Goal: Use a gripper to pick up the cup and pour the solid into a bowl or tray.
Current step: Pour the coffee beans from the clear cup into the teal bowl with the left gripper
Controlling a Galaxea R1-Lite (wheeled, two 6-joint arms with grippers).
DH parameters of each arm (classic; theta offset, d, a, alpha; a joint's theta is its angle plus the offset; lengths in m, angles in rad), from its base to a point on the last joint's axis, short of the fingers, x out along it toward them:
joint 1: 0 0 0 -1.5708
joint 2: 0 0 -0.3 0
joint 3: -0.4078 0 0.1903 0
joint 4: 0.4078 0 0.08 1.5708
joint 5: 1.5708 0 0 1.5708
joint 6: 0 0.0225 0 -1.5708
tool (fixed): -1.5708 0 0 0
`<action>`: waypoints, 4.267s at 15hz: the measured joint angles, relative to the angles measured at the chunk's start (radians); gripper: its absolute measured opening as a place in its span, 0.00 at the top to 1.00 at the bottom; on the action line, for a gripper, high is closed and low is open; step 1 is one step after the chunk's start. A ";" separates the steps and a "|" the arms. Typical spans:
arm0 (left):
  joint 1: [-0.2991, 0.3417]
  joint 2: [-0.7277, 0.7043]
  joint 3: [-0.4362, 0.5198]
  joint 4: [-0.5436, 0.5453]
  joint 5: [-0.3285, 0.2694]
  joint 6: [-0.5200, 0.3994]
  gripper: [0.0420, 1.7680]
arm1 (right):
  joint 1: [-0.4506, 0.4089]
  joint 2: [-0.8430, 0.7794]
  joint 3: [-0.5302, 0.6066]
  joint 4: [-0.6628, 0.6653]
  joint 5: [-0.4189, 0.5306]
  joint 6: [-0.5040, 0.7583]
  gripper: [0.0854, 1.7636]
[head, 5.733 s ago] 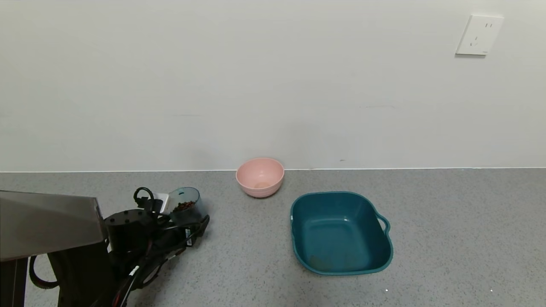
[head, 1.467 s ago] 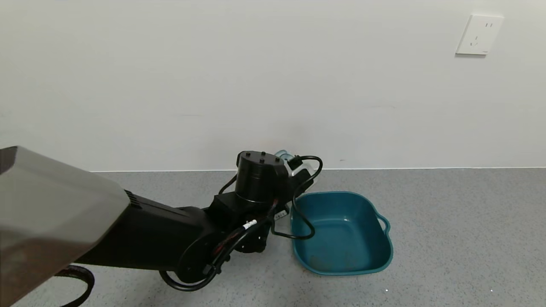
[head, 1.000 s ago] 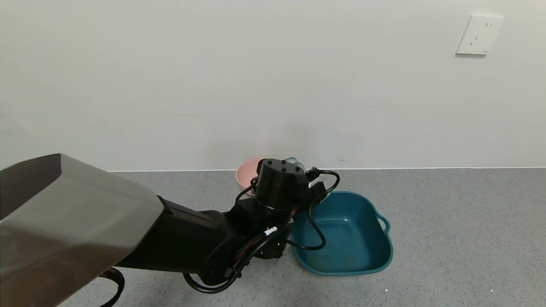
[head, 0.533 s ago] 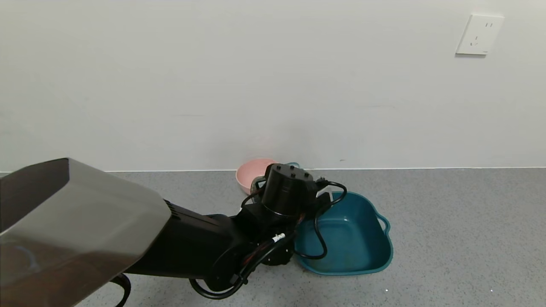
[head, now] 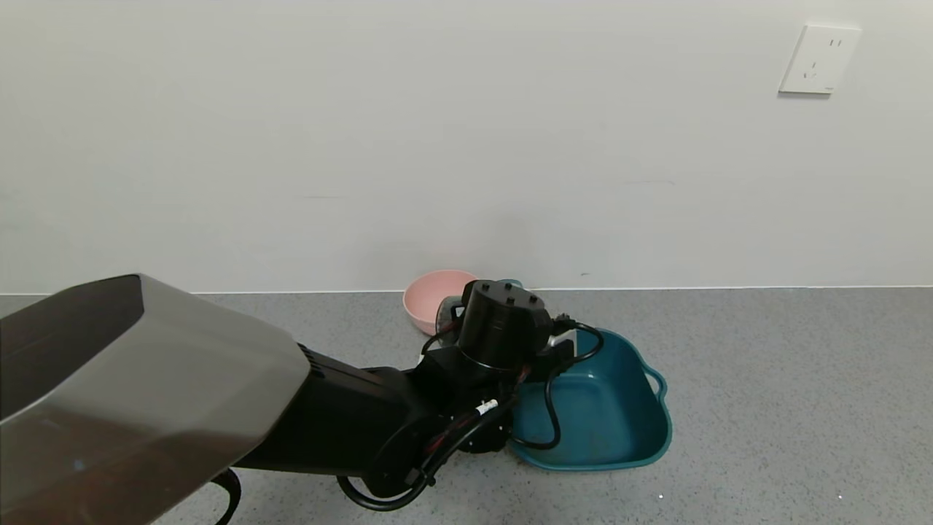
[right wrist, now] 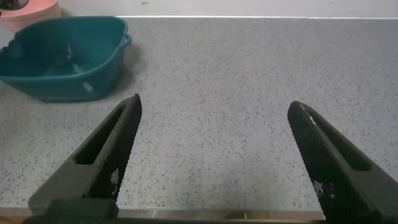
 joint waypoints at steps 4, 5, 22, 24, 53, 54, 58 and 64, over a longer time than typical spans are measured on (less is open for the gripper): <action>-0.012 0.006 -0.004 -0.003 0.000 0.067 0.27 | 0.000 0.000 0.000 0.000 0.000 0.000 0.03; -0.019 0.009 -0.005 -0.003 0.000 0.074 0.27 | 0.000 0.000 0.000 0.000 0.000 0.000 0.03; -0.088 0.067 -0.071 -0.001 0.143 0.272 0.27 | 0.000 0.000 0.000 0.000 0.000 0.000 0.03; -0.096 0.069 -0.072 -0.006 0.171 0.283 0.27 | 0.000 0.000 0.000 0.000 0.000 0.000 0.03; -0.130 0.072 -0.060 -0.008 0.264 0.309 0.27 | 0.000 0.000 0.000 0.000 0.000 0.000 0.03; -0.134 0.073 -0.060 -0.009 0.266 0.314 0.27 | 0.000 0.000 0.000 0.000 0.000 0.000 0.03; -0.155 0.078 -0.057 -0.010 0.302 0.329 0.27 | 0.000 0.000 0.000 0.000 0.000 0.000 0.03; -0.166 0.087 -0.059 -0.011 0.336 0.340 0.27 | 0.000 0.000 0.000 0.000 0.000 0.000 0.03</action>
